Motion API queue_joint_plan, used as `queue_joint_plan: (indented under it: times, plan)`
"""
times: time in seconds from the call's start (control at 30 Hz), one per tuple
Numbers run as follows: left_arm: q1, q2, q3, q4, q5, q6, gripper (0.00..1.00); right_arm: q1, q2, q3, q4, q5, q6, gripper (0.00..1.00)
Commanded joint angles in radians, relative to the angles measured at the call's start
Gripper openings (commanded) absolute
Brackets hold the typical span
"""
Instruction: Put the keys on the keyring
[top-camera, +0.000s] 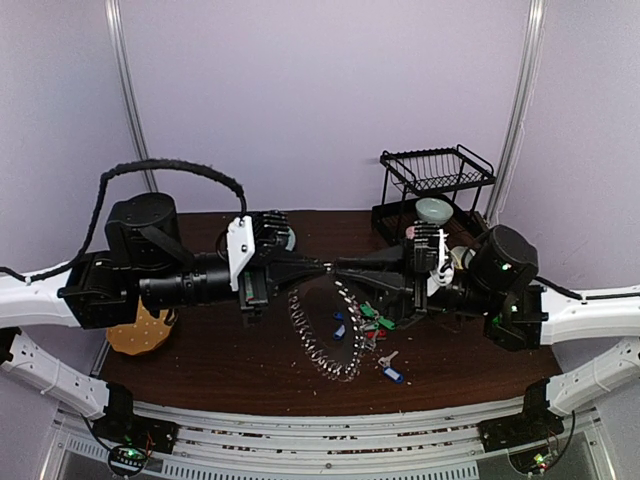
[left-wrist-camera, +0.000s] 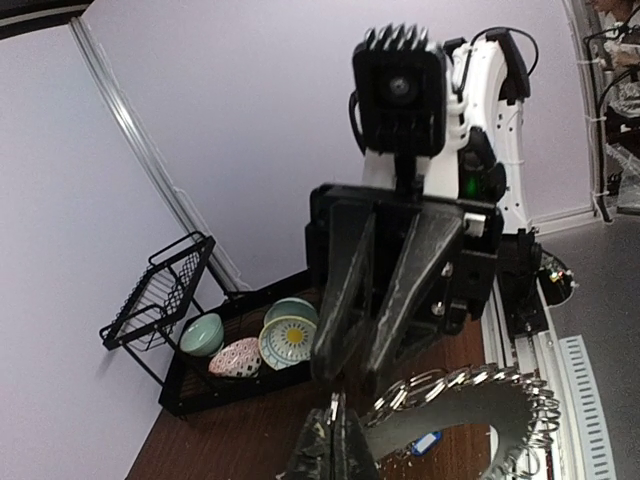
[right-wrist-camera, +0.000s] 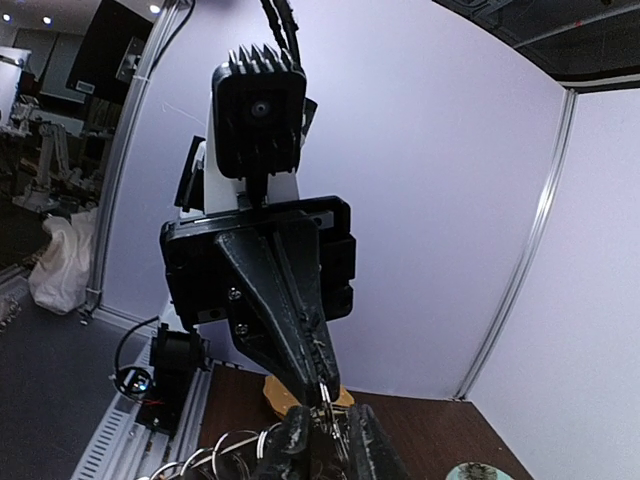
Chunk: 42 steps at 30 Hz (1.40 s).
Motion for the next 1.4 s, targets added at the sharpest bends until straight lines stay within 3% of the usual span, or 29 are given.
queue_joint_plan:
  times: [0.0, 0.2, 0.43, 0.63, 0.87, 1.0, 1.37]
  plan:
    - [0.007, -0.001, 0.004, -0.056, -0.140, 0.051, 0.00, -0.021, -0.065, 0.055, -0.220, 0.087, -0.120, 0.18]
    - [0.007, 0.035, 0.025, -0.117, -0.193, 0.071, 0.00, -0.023, -0.029, 0.201, -0.534, 0.100, -0.277, 0.22]
    - [0.007, 0.051, 0.051, -0.138, -0.218, 0.051, 0.00, -0.022, 0.027, 0.289, -0.663, 0.064, -0.322, 0.19]
    - [0.007, 0.053, 0.051, -0.138, -0.202, 0.026, 0.00, -0.025, -0.011, 0.239, -0.655, -0.014, -0.251, 0.14]
    - [0.007, 0.058, 0.050, -0.125, -0.172, 0.009, 0.00, -0.027, 0.002, 0.152, -0.517, -0.047, -0.062, 0.12]
    - [0.007, 0.045, 0.040, -0.114, -0.143, 0.004, 0.00, -0.031, 0.007, 0.115, -0.454, -0.018, -0.045, 0.10]
    - [0.007, 0.040, 0.034, -0.124, -0.095, 0.014, 0.00, -0.059, 0.020, 0.128, -0.487, 0.022, -0.056, 0.10]
